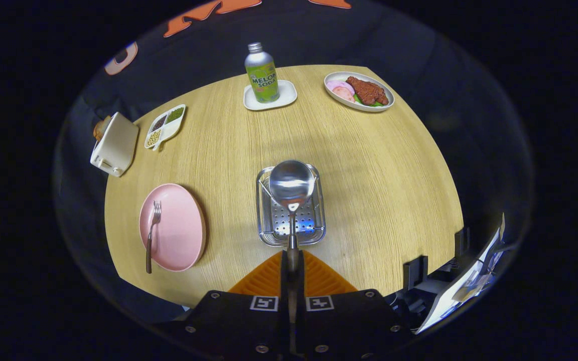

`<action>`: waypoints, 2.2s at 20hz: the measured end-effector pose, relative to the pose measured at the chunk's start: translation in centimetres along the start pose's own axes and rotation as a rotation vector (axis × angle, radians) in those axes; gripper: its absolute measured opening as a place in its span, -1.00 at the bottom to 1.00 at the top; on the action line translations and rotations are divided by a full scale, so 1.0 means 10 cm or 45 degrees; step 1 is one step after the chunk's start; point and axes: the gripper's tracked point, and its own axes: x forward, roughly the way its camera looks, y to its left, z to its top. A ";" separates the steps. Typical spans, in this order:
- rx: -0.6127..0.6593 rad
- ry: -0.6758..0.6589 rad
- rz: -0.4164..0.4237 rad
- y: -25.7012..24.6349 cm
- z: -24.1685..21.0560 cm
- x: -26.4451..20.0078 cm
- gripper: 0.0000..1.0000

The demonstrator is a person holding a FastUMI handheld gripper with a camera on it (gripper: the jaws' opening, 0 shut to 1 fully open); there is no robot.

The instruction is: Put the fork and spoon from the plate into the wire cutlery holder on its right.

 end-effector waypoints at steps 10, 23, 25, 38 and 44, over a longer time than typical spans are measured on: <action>0.007 -0.107 0.067 0.00 0.41 0.03 -0.80; 0.138 -0.627 0.252 0.33 1.19 -0.74 -0.72; 0.141 -0.722 0.274 0.38 1.29 -0.88 -0.55; 0.013 -0.958 0.299 0.93 1.39 -1.28 0.66; -0.019 -1.104 0.314 1.29 1.43 -1.52 0.82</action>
